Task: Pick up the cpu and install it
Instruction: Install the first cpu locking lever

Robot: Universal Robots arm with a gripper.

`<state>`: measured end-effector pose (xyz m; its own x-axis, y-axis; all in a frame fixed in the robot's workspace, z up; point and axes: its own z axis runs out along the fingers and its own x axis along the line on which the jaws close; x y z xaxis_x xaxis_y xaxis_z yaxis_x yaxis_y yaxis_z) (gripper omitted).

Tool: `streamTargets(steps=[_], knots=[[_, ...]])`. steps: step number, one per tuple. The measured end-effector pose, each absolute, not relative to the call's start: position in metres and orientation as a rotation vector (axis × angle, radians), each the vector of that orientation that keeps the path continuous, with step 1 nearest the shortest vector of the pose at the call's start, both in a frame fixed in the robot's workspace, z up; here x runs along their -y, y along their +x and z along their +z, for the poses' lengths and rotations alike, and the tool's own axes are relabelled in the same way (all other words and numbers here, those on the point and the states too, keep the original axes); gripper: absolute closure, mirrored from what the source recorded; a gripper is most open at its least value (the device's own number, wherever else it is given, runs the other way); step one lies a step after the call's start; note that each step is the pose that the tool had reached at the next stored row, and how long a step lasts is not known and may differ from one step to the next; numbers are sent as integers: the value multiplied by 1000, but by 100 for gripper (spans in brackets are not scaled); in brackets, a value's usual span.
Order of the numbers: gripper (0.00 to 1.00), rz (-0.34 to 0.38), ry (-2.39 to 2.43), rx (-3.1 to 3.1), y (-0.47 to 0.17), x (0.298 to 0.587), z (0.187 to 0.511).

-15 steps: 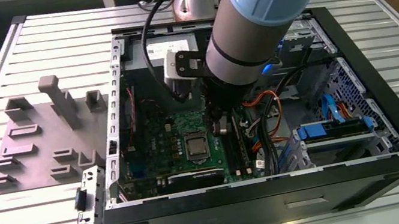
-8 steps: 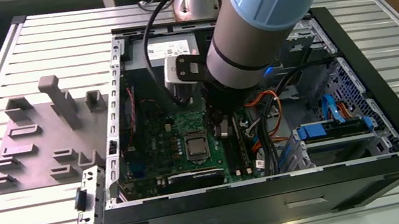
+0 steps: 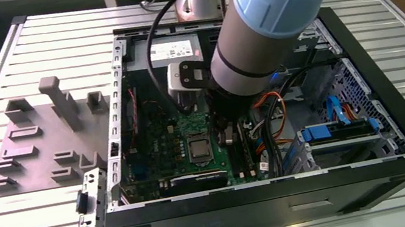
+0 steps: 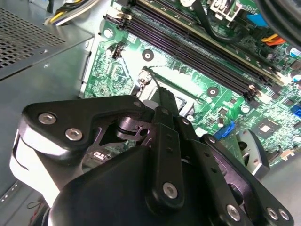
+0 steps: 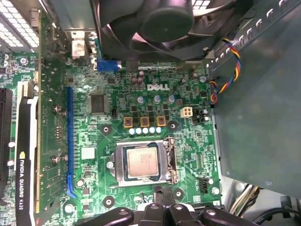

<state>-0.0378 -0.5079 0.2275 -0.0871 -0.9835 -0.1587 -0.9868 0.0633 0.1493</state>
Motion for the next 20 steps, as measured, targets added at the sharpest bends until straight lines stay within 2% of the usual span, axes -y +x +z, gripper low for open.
streamTargets(steps=[20], knots=[[89,341,-2115,-2278,-37,523,222]])
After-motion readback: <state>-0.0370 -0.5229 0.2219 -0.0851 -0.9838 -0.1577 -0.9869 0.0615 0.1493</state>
